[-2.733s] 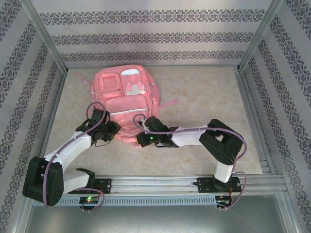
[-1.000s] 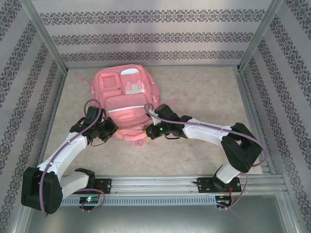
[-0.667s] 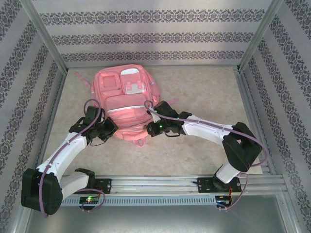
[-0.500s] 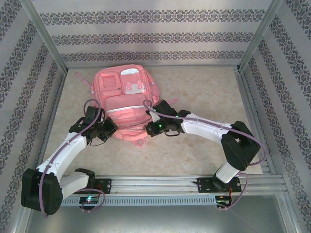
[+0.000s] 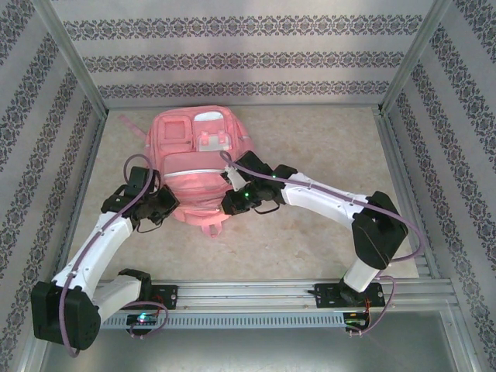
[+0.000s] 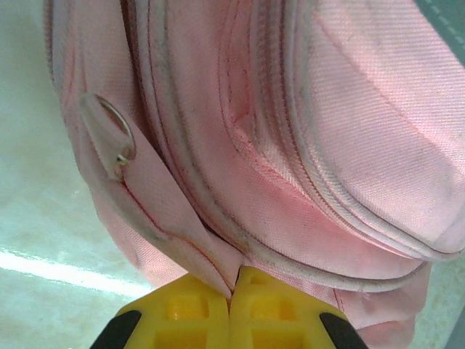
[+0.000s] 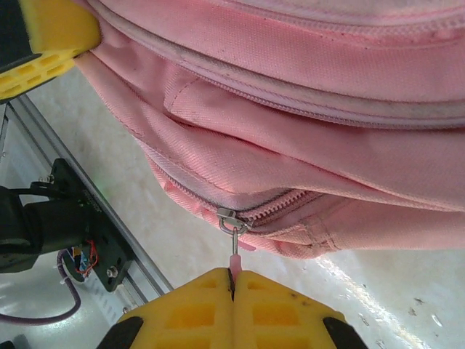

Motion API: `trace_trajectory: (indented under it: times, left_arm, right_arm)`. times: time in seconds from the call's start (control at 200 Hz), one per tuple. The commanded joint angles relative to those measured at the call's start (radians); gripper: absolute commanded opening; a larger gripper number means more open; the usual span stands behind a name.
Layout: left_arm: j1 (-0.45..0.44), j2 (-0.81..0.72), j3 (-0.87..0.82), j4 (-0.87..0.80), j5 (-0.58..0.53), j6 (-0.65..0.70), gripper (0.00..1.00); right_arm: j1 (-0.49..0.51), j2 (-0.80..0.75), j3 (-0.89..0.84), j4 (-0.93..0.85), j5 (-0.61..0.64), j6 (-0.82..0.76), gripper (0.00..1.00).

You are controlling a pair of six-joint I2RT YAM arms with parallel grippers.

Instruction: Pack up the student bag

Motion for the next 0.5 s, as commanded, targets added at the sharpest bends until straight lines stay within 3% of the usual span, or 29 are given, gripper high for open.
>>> trace_trajectory:
  times: [0.0,0.065,0.14,0.215,0.385,0.495]
  left_arm:
    - [0.031,-0.014,0.053,-0.056,-0.132,0.067,0.07]
    - [0.053,-0.002,0.074,-0.087,-0.138,0.086,0.13]
    - [0.076,0.007,0.103,-0.124,-0.146,0.095,0.37]
    - [0.079,0.008,0.122,-0.143,-0.127,0.096,0.47]
    - [0.067,0.000,0.108,-0.150,-0.002,0.055,0.50]
    - [-0.006,-0.017,0.059,-0.138,0.008,0.007,0.51]
  right_arm:
    - [0.022,-0.065,0.014,-0.068,-0.043,0.021,0.00]
    - [0.035,-0.083,-0.010,-0.015,-0.055,0.040,0.00]
    - [0.063,-0.069,-0.045,0.028,-0.008,0.057,0.00]
    - [0.111,-0.018,-0.057,0.053,0.041,0.043,0.00]
    - [0.186,0.051,-0.155,0.292,0.139,0.057,0.00]
    - [0.197,0.076,-0.198,0.417,0.159,0.094,0.00]
